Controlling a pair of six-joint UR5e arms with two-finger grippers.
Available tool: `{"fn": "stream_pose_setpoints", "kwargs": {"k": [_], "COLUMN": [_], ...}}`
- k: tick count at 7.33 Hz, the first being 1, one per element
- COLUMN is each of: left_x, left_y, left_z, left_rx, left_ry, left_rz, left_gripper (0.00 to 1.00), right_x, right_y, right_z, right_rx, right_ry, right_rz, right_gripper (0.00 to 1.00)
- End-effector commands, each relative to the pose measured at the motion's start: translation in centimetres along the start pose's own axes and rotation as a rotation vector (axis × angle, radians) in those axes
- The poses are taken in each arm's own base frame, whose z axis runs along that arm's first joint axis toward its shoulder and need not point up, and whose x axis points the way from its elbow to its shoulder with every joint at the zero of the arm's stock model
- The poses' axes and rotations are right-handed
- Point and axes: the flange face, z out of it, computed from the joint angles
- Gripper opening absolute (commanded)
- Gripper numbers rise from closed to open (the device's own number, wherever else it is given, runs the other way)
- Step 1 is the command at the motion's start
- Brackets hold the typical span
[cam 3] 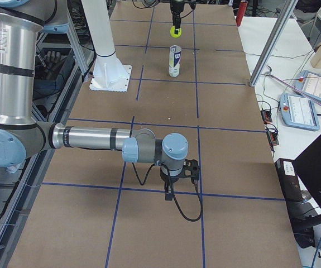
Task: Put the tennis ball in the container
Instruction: 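Carry the ball with the left gripper over the clear plastic cup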
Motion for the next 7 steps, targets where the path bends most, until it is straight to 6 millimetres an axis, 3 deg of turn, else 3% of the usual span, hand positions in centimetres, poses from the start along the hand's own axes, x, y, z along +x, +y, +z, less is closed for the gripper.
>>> {"fn": "stream_pose_setpoints", "kwargs": {"k": [1, 4, 7], "left_x": [1.4, 1.3, 1.5], "left_y": [-1.5, -2.4, -1.7], "left_z": [2.8, 4.4, 4.7], "left_rx": [0.004, 0.000, -0.010], "left_ry": [-0.002, -0.009, -0.009], "left_rz": [0.004, 0.007, 0.014], "left_gripper": [0.08, 0.08, 0.09], "right_x": [0.0, 0.0, 0.0], "right_y": [0.0, 0.0, 0.0], "right_z": [0.0, 0.0, 0.0], "right_rx": [0.000, 0.000, 0.000], "right_ry": [0.000, 0.000, 0.000], "right_rz": [0.000, 0.000, 0.000], "right_gripper": [1.00, 1.00, 1.00]}}
